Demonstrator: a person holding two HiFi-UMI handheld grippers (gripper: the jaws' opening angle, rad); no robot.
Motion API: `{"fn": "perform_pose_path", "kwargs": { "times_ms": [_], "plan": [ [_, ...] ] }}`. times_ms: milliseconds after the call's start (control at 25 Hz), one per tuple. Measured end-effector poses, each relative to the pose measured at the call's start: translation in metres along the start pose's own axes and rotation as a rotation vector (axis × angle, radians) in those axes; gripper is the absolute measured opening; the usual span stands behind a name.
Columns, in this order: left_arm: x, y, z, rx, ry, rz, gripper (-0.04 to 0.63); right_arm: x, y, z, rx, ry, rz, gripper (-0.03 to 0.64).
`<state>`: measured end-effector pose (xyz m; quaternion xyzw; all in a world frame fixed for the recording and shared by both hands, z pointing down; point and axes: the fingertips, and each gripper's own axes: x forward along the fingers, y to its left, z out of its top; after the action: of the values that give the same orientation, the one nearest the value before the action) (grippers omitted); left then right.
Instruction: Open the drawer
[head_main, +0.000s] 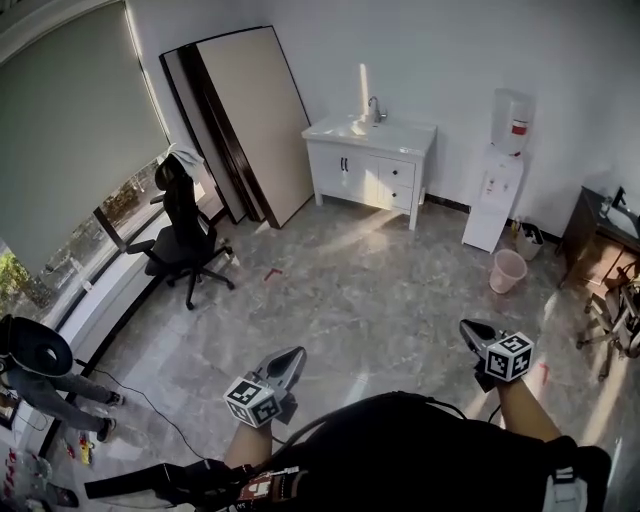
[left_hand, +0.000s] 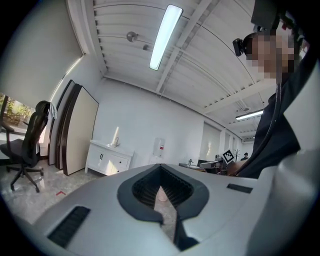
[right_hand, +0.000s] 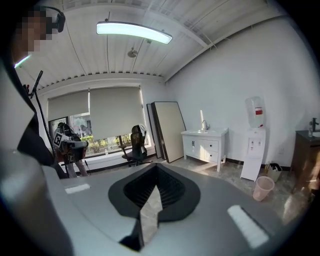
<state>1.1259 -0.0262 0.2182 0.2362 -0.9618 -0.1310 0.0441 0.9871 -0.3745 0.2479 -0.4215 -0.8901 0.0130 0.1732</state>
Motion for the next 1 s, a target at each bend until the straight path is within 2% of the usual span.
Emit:
{"fn": "perform_pose_path", "kwargs": {
  "times_ms": [200,480,680,1000],
  "plan": [
    [-0.005,0.048,0.007,-0.02,-0.018,0.042,-0.009,0.053,0.01,0.008,-0.022,0.041,0.035,0.002],
    [0.013,0.095,0.005,-0.049,-0.016,0.11,-0.009,0.123,-0.008,0.023,-0.038,0.06,0.104,0.002],
    [0.068,0.109,0.015,-0.037,-0.026,0.159,-0.009,0.17,-0.063,0.036,-0.039,0.077,0.154,0.002],
    [0.17,0.122,0.041,-0.043,-0.064,0.217,-0.009,0.232,-0.146,0.082,-0.081,0.088,0.25,0.002]
  ]
}}
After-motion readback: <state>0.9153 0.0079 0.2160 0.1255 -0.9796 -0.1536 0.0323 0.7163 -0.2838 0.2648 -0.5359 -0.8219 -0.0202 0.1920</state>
